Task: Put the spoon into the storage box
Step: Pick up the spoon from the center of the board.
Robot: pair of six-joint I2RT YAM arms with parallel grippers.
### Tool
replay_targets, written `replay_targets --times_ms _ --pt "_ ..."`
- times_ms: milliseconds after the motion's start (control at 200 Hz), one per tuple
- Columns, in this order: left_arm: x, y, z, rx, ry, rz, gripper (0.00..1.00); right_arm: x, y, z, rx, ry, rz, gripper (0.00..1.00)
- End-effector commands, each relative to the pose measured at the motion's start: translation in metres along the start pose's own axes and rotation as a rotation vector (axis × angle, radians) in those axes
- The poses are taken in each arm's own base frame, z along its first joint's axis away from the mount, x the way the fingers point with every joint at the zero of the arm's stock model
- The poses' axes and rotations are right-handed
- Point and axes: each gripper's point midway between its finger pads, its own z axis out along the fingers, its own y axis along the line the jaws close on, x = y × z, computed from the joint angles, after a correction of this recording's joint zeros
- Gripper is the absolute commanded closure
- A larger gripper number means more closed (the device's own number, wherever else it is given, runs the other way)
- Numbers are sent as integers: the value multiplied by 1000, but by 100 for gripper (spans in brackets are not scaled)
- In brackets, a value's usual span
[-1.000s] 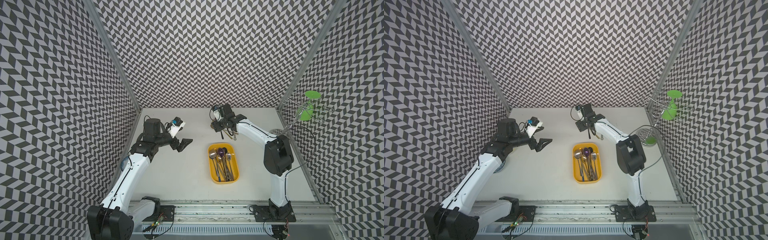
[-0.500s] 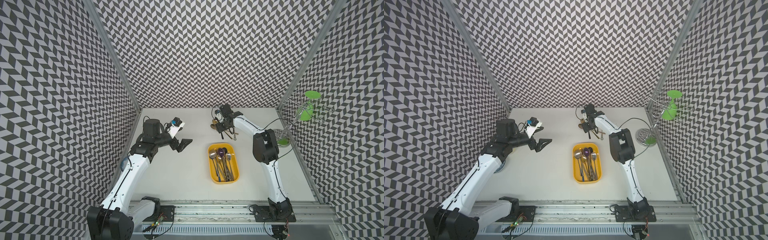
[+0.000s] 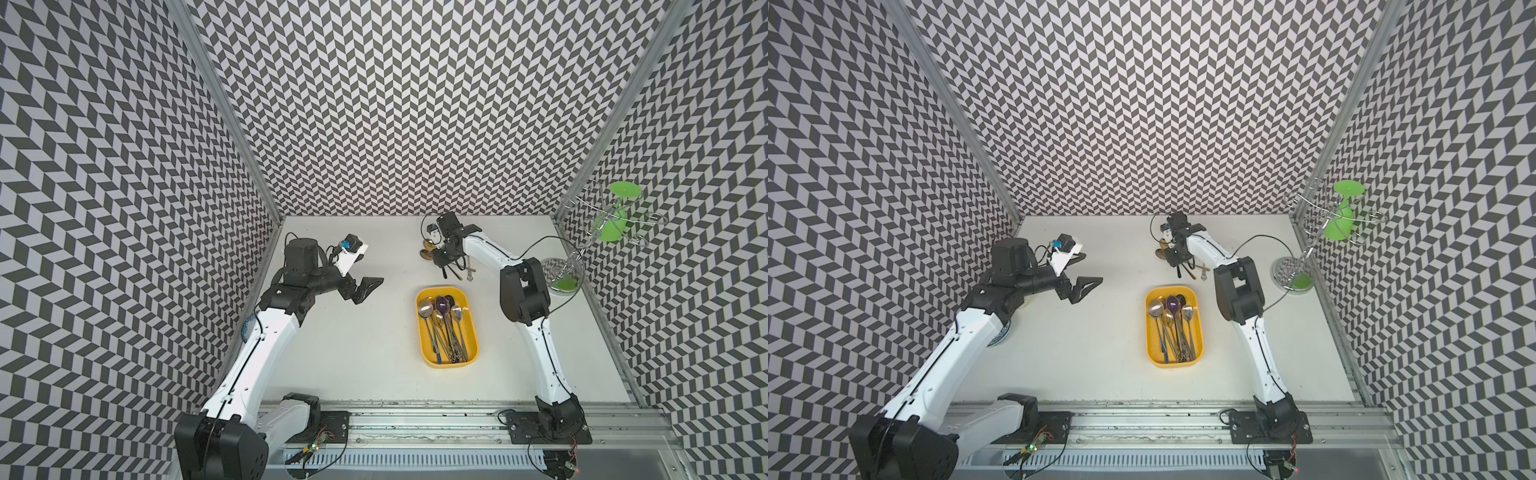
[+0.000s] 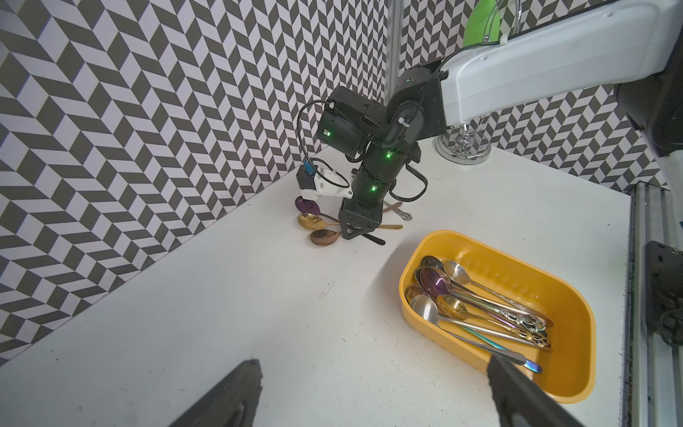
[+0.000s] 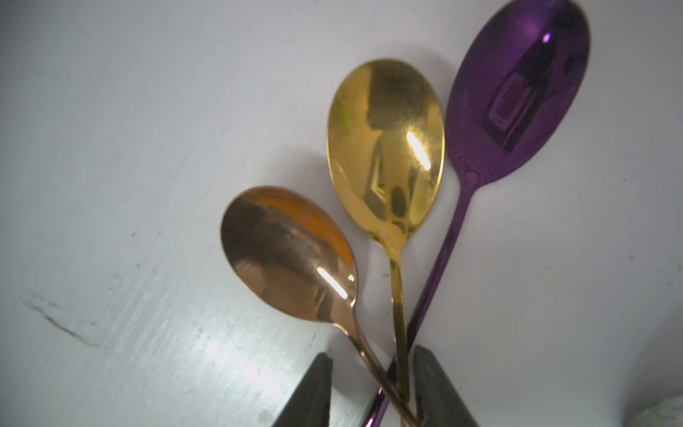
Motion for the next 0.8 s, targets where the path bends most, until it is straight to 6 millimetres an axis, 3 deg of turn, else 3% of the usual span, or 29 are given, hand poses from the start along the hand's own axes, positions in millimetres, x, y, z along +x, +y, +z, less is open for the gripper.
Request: replay_targets --times_ms 0,371,796 --pt "-8 -2 -5 10 -24 3 1 25 3 1 -8 82 -4 72" --pt "-5 -1 -4 13 -30 -9 1 17 6 -27 -8 48 -3 94" --pt "-4 0 -5 16 -39 -14 1 5 2 -61 14 -12 3 97"
